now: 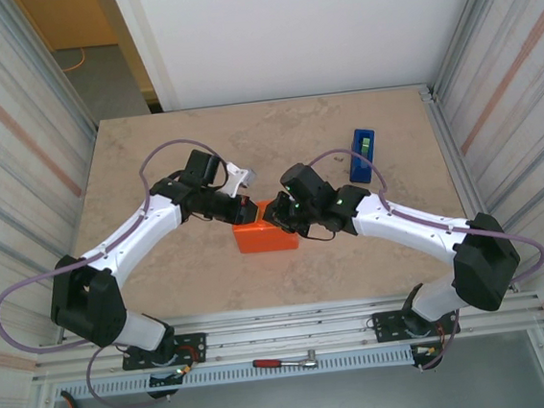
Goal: Wrap the gift box in paper
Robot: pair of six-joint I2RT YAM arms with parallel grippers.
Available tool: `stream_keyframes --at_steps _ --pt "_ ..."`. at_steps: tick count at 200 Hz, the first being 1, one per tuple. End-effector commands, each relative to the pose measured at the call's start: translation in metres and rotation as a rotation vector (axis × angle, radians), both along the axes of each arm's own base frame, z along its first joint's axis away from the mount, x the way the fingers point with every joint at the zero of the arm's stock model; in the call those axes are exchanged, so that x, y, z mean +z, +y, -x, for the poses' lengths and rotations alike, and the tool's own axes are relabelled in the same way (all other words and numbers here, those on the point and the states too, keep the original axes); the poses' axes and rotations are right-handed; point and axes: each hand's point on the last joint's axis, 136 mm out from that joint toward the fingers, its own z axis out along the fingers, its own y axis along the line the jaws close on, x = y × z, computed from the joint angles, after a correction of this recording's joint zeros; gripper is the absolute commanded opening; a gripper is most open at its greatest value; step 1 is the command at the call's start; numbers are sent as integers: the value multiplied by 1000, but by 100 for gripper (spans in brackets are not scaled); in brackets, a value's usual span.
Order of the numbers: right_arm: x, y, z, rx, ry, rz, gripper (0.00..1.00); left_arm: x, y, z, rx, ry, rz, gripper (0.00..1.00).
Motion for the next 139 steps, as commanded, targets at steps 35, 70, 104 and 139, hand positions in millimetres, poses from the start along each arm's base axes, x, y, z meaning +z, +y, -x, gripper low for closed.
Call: stream_keyframes --at_steps 35,70,104,139 --pt "-19 -15 13 11 72 99 22 -30 13 5 14 51 -92 0" --pt "-17 -14 13 9 77 93 25 -30 13 5 15 52 -94 0" --pt "-13 -14 14 3 77 82 26 -30 14 6 15 51 -93 0" --pt "-13 -21 18 -11 78 86 26 -29 13 5 16 51 -90 0"
